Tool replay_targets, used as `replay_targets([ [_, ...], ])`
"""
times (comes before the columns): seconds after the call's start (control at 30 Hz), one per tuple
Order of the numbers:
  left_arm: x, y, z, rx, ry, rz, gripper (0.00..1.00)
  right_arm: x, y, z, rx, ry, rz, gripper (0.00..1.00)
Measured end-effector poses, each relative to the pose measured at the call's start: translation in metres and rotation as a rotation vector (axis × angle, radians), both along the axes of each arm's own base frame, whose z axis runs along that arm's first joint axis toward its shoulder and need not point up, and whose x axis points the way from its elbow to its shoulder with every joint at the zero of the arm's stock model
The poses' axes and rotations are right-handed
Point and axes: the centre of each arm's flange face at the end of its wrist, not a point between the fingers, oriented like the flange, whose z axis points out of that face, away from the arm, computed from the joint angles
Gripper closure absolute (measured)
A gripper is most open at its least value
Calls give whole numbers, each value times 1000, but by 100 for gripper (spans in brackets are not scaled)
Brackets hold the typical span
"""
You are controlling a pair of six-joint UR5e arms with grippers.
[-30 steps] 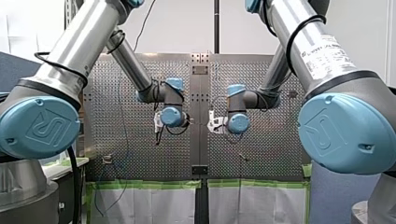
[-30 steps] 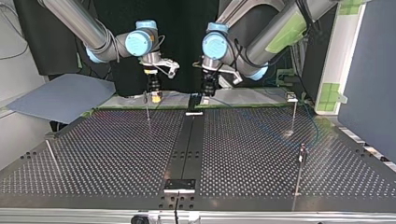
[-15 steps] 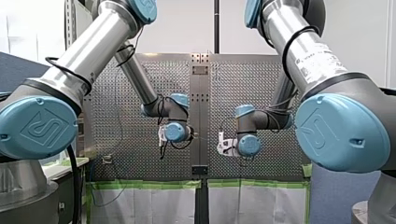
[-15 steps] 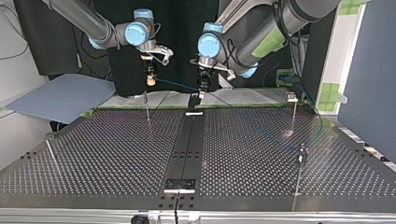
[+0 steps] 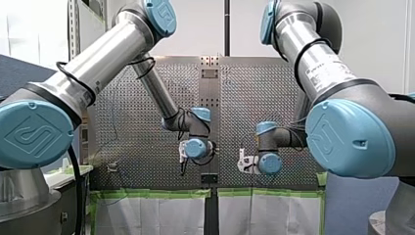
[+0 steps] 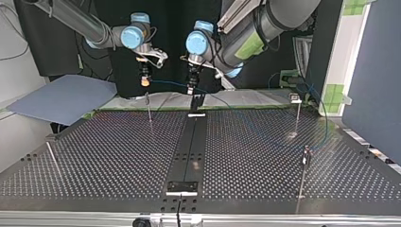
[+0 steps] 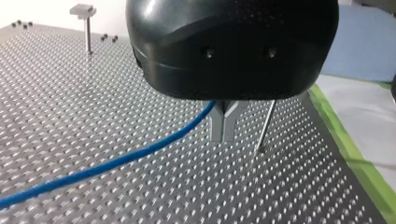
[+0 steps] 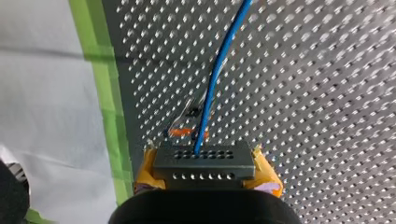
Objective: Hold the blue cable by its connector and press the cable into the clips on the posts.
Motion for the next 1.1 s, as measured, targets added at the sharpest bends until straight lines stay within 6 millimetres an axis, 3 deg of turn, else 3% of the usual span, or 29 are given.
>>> replay_targets([
  [0.33,-1,-33,-29,13,17,-34,100,-34,-28,-4,9,-11,-22,100],
  [0.73,-2,-68,-69,18,40,-58,100,-57,-40,-23,11,-6,-64,100],
  [1.1,-1,-92,-108,22,62,-62,100,-79,-58,-24,-14,-12,-84,100],
])
